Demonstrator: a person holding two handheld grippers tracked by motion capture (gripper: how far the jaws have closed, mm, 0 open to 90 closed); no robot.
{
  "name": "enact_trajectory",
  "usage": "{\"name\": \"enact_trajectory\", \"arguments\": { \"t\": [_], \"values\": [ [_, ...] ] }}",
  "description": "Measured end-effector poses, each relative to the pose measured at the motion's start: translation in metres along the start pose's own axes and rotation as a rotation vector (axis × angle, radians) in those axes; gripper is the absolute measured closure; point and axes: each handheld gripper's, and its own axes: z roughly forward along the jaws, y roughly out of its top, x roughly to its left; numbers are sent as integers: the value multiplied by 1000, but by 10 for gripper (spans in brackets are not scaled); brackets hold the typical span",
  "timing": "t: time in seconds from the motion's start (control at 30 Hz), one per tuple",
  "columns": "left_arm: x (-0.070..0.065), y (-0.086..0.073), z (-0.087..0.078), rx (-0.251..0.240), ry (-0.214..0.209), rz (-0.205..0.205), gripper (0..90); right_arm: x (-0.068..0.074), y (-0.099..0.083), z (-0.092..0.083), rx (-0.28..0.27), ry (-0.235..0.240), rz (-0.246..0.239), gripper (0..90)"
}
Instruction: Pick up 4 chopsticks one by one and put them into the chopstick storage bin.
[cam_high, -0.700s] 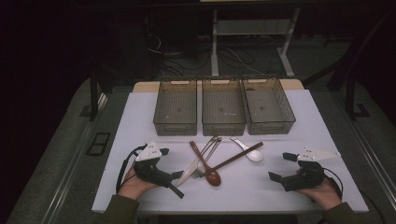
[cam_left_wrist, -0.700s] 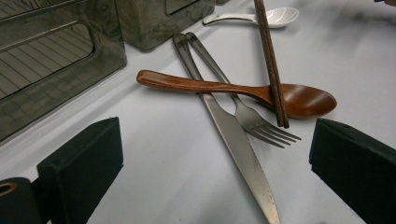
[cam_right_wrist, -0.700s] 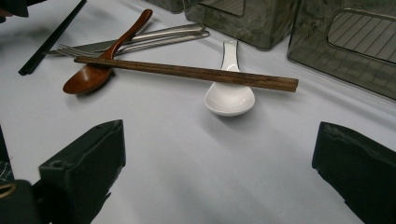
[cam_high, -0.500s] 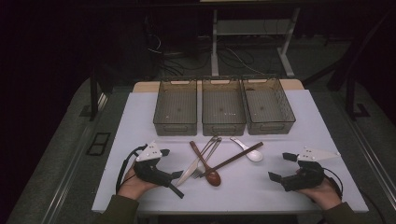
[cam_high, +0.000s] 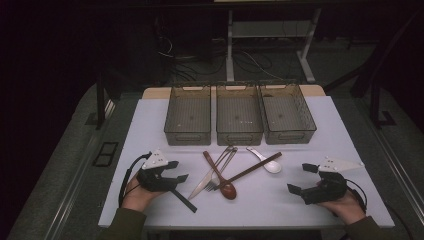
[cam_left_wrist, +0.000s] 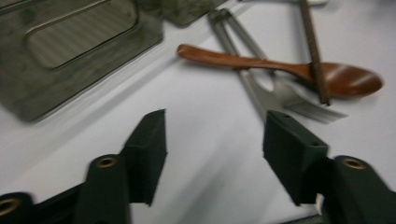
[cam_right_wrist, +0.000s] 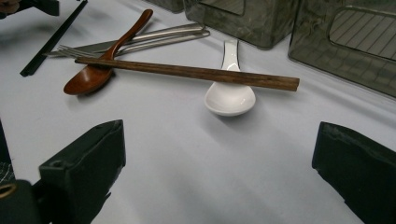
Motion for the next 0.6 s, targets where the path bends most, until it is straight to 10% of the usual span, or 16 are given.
{"name": "enact_trajectory", "arguments": {
  "t": [0.6],
  "values": [
    [54,-19,-17,112,209,-134,882,0,0,2,15,-1,3,26]
  ]
}}
